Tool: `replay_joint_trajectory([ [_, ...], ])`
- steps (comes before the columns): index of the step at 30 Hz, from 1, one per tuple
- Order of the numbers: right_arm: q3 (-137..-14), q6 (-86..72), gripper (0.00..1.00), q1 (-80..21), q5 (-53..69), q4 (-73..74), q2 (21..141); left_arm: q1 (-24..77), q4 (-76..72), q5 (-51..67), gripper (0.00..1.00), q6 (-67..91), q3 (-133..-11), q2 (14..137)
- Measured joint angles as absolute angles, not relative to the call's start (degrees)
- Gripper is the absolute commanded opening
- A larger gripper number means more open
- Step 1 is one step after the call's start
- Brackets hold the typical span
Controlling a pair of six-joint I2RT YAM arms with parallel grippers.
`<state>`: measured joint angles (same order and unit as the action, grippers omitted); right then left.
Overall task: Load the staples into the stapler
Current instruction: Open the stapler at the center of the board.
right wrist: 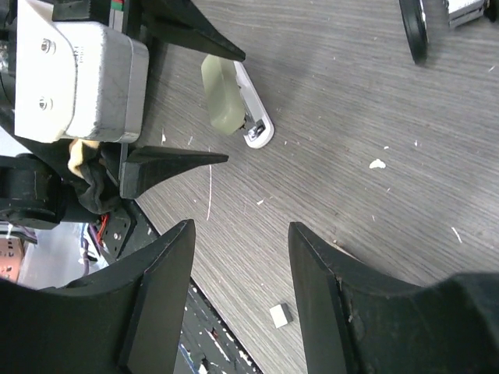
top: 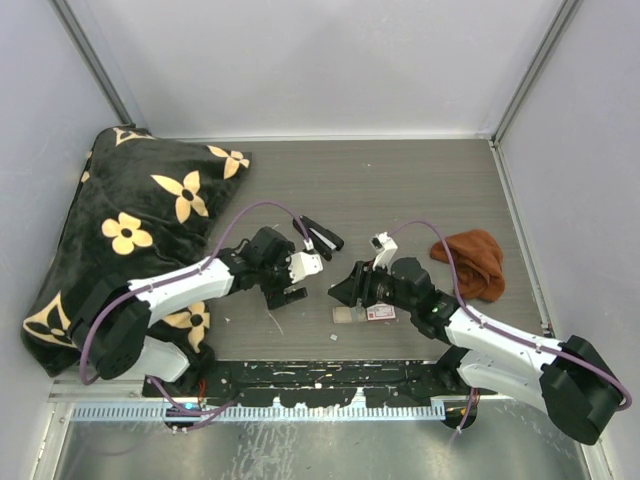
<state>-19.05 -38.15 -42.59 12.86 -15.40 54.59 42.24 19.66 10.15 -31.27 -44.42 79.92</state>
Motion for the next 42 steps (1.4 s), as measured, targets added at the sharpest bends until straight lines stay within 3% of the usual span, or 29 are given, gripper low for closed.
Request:
replay_joint_trajectory([
  [6,-17.6,-39.2,0.57,-42.2,13.9,-15.4,53.9,42.2,19.8,11.1,0.45,-32.6,-46.0,83.0],
  [15,-17.5,-40.1,0.59,-41.7,13.9,-14.7,52.6,42.2,21.6,11.5,0.01,-30.4,-46.8,81.0],
  [32,-12.2,-59.8,0.72,-41.1,15.1,-18.6,52.6,45.5,20.3,18.1,0.0,-17.7,-43.7,60.5],
  [38,-13.3,-64.7,0.71,-41.1,17.9,-23.2,55.7,46.5,18.9,20.6,0.0,-17.1,-42.5,57.2],
  [42,-16.0,-65.4,0.64,-41.1,19.3,-24.5,58.7,47.4,18.8,21.3,0.0,-17.1,-42.2,56.1],
])
